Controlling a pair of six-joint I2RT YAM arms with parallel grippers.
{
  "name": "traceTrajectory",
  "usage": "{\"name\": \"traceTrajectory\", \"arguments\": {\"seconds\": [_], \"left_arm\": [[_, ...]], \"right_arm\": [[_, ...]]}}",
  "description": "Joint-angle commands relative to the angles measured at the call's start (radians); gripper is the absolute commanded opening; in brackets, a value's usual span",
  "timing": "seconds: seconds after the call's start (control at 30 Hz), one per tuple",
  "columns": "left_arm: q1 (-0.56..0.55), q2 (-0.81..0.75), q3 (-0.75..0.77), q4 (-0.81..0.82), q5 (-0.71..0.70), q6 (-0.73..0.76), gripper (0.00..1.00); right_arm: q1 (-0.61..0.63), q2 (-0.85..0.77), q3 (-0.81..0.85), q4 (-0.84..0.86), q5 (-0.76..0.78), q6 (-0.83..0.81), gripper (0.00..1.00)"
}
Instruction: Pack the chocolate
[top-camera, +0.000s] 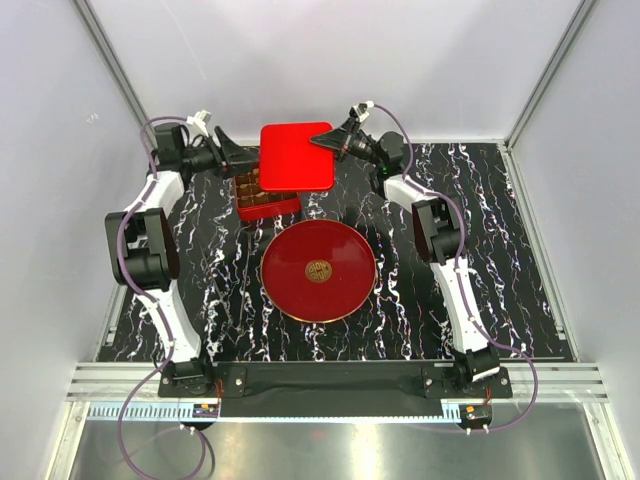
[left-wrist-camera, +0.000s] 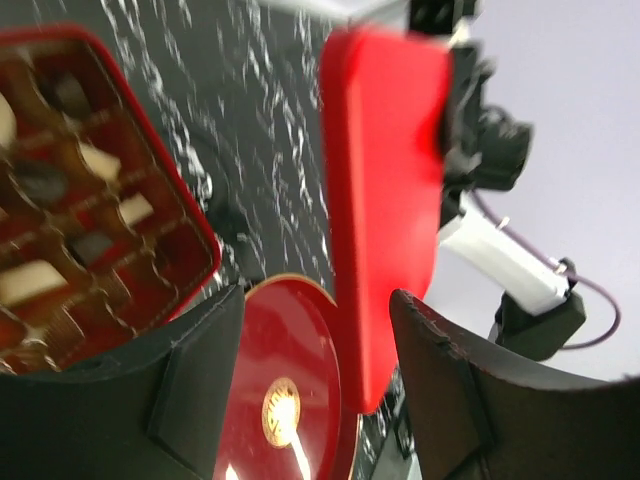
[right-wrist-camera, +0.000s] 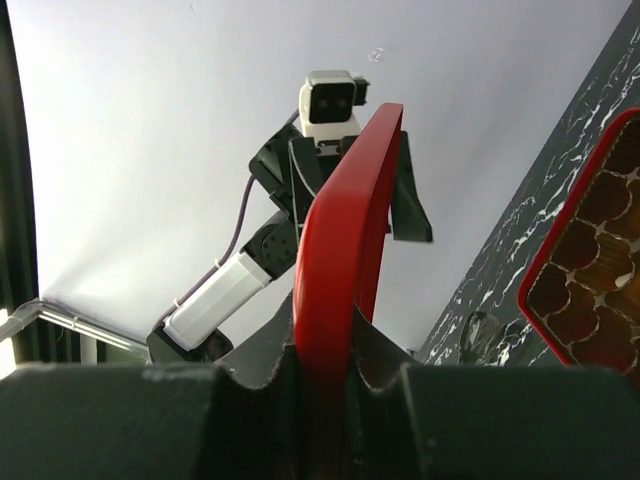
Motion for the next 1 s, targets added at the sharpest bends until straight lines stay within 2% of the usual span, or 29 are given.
{"name": "traceTrajectory", "arguments": {"seconds": [0.0,0.1,0.13,0.17,0.27,0.37,0.4,0.43,0.53,0.6,0.63,0.67,0.7,0.73,0.77,0.83,0.9,0.97], "left_arm": [[-0.011,0.015,0.013,-0.106,0.034,0.093,0.66],[-0.031,0.016,-0.025,0.018,0.069,0.003,0.66],[-0.033,0.016,-0.045,0.087,0.081,-0.046,0.66],[-0.033,0.016,-0.080,0.221,0.103,-0.145,0.65],[-0.037,0.030,-0.097,0.377,0.126,-0.271,0.59],[-0.051,0.042,-0.067,0.365,0.137,-0.279,0.45],[-0.054,0.052,-0.063,0.373,0.137,-0.290,0.39],[-0.056,0.056,-0.063,0.393,0.140,-0.310,0.28],[-0.057,0.076,-0.088,0.570,0.158,-0.460,0.11],[-0.056,0.088,-0.096,0.751,0.166,-0.610,0.06],[-0.054,0.105,-0.100,0.899,0.167,-0.669,0.02],[-0.053,0.119,-0.100,0.987,0.161,-0.801,0.01],[-0.047,0.130,-0.100,1.072,0.155,-0.872,0.00],[-0.041,0.160,-0.088,1.154,0.146,-0.946,0.00],[-0.036,0.177,-0.079,1.309,0.128,-1.084,0.00],[-0.021,0.211,-0.036,1.455,0.115,-1.222,0.00],[-0.004,0.217,-0.034,1.462,0.106,-1.226,0.00],[0.007,0.188,-0.057,1.387,0.104,-1.150,0.00]], "right_arm": [[0.023,0.021,0.071,0.066,-0.011,0.024,0.00],[0.026,0.041,0.105,0.044,-0.011,0.023,0.00],[0.026,0.049,0.117,0.043,-0.013,0.023,0.00],[0.028,0.052,0.119,0.038,-0.013,0.023,0.00],[0.028,0.058,0.117,0.018,-0.011,0.012,0.00],[0.029,0.066,0.123,0.010,-0.007,0.012,0.04],[0.029,0.067,0.128,0.004,-0.007,0.012,0.06],[0.031,0.067,0.134,-0.003,-0.010,0.009,0.09],[0.032,0.048,0.116,-0.069,-0.019,-0.037,0.28],[0.032,0.029,0.085,-0.109,-0.018,-0.075,0.37],[0.032,0.011,0.050,-0.118,-0.015,-0.086,0.39],[0.032,0.003,0.032,-0.132,-0.011,-0.098,0.42],[0.032,-0.003,0.018,-0.132,-0.011,-0.103,0.47],[0.031,-0.015,-0.013,-0.128,-0.013,-0.103,0.50],[0.028,-0.020,-0.028,-0.120,-0.014,-0.103,0.51],[0.028,-0.038,-0.076,-0.100,-0.013,-0.103,0.54],[0.025,-0.048,-0.096,-0.083,-0.013,-0.100,0.56],[0.020,-0.052,-0.110,-0.060,-0.016,-0.092,0.57]]}}
